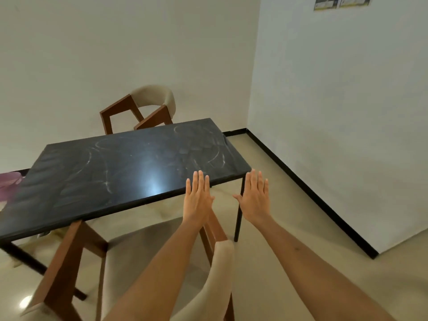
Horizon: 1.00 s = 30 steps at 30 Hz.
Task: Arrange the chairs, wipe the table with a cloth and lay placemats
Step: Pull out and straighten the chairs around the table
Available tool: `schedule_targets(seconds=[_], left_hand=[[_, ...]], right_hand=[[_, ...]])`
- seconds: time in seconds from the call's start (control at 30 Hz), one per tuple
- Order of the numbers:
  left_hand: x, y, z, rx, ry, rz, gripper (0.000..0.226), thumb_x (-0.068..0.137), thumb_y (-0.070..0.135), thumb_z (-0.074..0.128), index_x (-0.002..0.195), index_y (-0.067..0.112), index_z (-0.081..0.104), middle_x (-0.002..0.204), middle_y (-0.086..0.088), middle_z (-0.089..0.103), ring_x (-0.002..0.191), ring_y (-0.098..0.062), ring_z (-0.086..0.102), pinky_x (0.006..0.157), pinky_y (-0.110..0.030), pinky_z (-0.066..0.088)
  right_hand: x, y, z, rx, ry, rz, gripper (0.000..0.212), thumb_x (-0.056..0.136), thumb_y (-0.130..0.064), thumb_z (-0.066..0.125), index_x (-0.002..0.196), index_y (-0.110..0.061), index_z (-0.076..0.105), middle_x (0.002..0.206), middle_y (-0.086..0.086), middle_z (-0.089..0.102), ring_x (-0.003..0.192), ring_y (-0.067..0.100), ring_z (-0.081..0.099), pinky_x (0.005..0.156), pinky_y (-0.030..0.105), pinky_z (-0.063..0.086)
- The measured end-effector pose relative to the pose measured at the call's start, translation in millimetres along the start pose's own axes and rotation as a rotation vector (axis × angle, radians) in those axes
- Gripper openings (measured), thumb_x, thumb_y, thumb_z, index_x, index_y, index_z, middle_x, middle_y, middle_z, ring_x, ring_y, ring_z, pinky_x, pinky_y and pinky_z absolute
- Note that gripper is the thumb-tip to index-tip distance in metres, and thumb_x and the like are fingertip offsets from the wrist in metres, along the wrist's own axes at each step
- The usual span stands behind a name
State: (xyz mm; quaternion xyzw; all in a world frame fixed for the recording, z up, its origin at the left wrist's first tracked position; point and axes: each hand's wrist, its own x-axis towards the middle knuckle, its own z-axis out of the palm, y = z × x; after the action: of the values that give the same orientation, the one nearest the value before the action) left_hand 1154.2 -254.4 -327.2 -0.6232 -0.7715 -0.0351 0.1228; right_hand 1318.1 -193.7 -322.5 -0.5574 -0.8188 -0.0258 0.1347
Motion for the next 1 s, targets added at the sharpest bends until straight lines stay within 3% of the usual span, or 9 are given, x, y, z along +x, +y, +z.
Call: schedule_targets(seconds=[0.2, 0.57, 1.0], left_hand=[[64, 50, 4, 0.006, 0.019, -0.065, 0.068, 0.101, 0.041, 0.029, 0.149, 0.006, -0.003, 0.157, -0.019, -0.007, 0.145, -0.034, -0.01, 0.118, -0.047, -0.002], [185, 76, 26, 0.043, -0.008, -0.178, 0.068, 0.101, 0.043, 0.028, 0.15, 0.006, -0.002, 0.157, -0.019, -0.005, 0.145, -0.033, -0.009, 0.116, -0.047, -0.004], [407, 86, 74, 0.064, -0.028, -0.344, 0.068, 0.101, 0.044, 0.024, 0.149, 0.004, -0.006, 0.157, -0.02, -0.008, 0.145, -0.034, -0.011, 0.116, -0.048, -0.002]], right_hand=[[68, 60, 11, -0.021, -0.051, -0.013, 0.083, 0.097, -0.049, 0.044, 0.152, -0.002, 0.004, 0.16, 0.019, 0.001, 0.147, 0.036, -0.004, 0.118, 0.047, -0.001], [209, 94, 38, 0.082, -0.049, -0.098, 0.081, 0.098, -0.048, 0.042, 0.152, -0.002, 0.003, 0.16, 0.018, -0.001, 0.147, 0.035, -0.005, 0.118, 0.046, 0.0], [452, 152, 84, 0.102, -0.094, -0.23, 0.082, 0.098, -0.047, 0.042, 0.152, -0.003, -0.003, 0.16, 0.017, -0.006, 0.147, 0.033, -0.01, 0.118, 0.044, -0.006]])
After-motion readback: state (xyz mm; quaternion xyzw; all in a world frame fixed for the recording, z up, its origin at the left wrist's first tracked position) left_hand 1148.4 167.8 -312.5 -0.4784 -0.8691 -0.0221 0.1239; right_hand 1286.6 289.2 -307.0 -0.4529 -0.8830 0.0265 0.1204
